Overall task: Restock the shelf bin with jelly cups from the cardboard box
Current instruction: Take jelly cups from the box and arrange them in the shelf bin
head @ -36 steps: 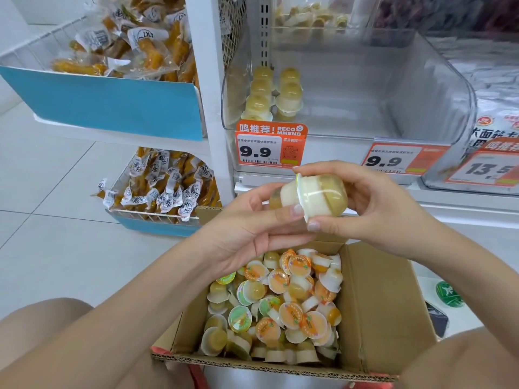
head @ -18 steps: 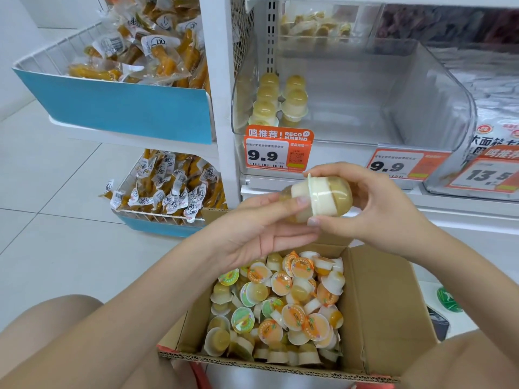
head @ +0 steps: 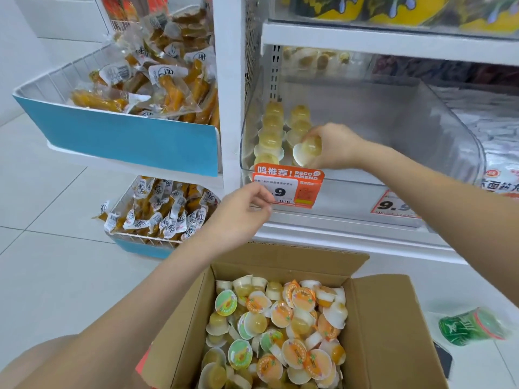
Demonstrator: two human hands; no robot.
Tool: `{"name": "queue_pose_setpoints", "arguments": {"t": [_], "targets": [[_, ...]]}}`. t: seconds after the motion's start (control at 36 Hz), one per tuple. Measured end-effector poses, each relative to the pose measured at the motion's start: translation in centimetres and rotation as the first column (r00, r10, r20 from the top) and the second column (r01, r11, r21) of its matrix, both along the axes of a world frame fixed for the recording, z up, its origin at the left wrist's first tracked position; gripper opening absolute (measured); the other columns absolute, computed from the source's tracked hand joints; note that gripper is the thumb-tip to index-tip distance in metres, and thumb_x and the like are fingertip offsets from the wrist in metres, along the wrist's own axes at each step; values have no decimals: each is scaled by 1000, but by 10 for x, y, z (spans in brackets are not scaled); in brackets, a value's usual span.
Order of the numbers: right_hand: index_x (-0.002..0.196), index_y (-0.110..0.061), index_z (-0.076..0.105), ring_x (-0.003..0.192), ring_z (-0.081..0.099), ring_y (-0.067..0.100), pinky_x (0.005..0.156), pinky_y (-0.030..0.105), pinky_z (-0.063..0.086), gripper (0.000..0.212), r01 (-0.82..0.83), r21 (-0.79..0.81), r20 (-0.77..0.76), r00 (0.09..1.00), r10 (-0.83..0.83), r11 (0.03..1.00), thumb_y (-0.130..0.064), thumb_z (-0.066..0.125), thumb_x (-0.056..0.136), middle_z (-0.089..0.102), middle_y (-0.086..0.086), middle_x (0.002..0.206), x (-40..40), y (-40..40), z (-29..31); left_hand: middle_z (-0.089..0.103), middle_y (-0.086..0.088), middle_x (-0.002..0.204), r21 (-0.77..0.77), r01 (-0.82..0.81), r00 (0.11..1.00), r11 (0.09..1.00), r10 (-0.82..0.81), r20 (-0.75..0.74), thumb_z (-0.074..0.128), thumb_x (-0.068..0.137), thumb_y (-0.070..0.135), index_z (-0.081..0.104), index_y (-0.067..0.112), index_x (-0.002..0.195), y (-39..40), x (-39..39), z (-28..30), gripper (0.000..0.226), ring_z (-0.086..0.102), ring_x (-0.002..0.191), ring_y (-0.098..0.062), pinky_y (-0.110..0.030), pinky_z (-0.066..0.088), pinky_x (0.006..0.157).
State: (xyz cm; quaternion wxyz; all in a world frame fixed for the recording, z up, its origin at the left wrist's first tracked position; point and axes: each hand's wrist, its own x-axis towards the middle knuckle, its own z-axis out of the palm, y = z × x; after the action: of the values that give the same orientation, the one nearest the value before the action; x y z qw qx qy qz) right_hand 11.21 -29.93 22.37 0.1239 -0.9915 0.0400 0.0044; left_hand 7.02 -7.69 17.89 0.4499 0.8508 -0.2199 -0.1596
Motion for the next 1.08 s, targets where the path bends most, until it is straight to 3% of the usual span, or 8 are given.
{"name": "queue_pose_setpoints", "arguments": {"t": [0.17,0.31,0.47,0.72,0.81,0.92,1.0,1.08], "targets": [[115,-15,60,90,54,21,71,26,37,45,-4,49,30,1000,3,999,-30,75,75,63,4,108,21,-4,-25,61,11,93,-32,21,999,999,-20,28,55,90,13,59,23,98,-3,9,-7,13,61,85,-7,-20,48,74],[91,-20,58,81,54,23,60,23,33,26,-33,43,67,997,31,999,-29,74,73,57,-1,88,26,-6,-32,60,11,95,-46,30,999,998,-29,22,55,90,12,58,22,98,-7,10,-11,14,61,90,-9,-19,46,77],[123,-10,54,103,55,25,74,27,39,65,-9,79,93,996,1,997,-31,80,68,60,7,115,27,-7,-34,59,13,94,-42,22,999,999,-21,29,55,90,12,58,22,100,-8,10,-11,15,58,82,-3,-14,41,68],[125,-12,51,104,56,22,83,30,46,71,8,134,126,992,-25,991,-35,83,66,60,6,119,22,-9,-31,61,9,97,-12,16,999,1000,-16,44,55,88,10,57,22,102,-5,6,-13,19,59,80,-6,-17,46,64],[115,-11,59,95,58,16,85,29,50,57,42,269,262,958,-115,962,-34,83,69,63,3,107,3,-14,-17,60,11,95,32,19,997,999,-22,75,57,89,13,57,22,100,-1,5,-19,14,53,72,0,-13,43,63],[95,-12,64,83,61,12,77,30,55,26,-69,332,556,820,-136,941,-24,77,77,62,-3,89,-55,-12,3,62,11,94,109,31,996,994,-40,78,60,88,15,61,19,97,5,-2,-30,10,50,68,6,-5,36,61],[90,-12,62,73,60,8,70,9,46,17,-135,327,576,813,-84,935,-17,74,80,63,0,79,-110,-1,9,59,12,90,166,53,996,985,-64,60,61,86,15,61,19,92,9,-13,-44,7,52,74,4,-6,37,63],[88,-12,63,72,61,5,70,6,45,16,-179,366,499,866,-30,913,-15,75,78,65,-5,76,-149,8,-6,59,9,93,343,97,995,934,-101,-6,64,82,18,59,24,85,17,-20,-67,9,58,90,-9,-23,48,78]]}}
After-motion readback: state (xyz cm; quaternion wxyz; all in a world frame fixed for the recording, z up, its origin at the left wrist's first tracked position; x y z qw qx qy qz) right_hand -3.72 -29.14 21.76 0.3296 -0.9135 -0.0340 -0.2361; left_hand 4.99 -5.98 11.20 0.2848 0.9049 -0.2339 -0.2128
